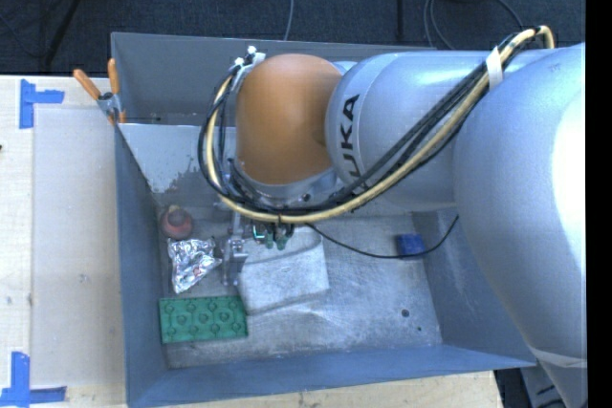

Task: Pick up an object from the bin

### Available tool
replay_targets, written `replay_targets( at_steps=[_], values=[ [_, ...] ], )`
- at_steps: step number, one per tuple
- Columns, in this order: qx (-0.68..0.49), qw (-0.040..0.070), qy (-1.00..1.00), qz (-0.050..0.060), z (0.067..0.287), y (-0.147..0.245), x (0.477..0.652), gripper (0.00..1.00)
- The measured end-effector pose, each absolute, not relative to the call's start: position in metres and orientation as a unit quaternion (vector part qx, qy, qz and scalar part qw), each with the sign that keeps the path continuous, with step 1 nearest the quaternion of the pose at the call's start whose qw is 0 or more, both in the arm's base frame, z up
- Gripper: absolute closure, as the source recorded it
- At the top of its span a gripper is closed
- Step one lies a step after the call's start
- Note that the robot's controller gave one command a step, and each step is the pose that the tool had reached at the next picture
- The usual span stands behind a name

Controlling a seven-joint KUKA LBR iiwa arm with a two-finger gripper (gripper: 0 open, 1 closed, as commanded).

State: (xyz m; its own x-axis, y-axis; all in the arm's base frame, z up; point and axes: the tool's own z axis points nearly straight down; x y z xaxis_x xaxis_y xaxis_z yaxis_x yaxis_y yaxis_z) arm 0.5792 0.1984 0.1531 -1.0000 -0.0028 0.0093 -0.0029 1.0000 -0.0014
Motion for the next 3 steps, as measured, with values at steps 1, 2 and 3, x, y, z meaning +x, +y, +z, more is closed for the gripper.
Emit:
replay_targets(
  at_steps=[1, 2, 3],
  values=[
    [-0.091, 0.003, -0.996, 0.001, 0.079, 0.238, 0.582, 0.0],
    [-0.094, 0.001, -0.996, 0.0, 0.082, 0.237, 0.584, 1.0],
    [-0.089, -0.004, -0.996, -0.002, 0.236, 0.227, 0.586, 1.0]
  ],
)
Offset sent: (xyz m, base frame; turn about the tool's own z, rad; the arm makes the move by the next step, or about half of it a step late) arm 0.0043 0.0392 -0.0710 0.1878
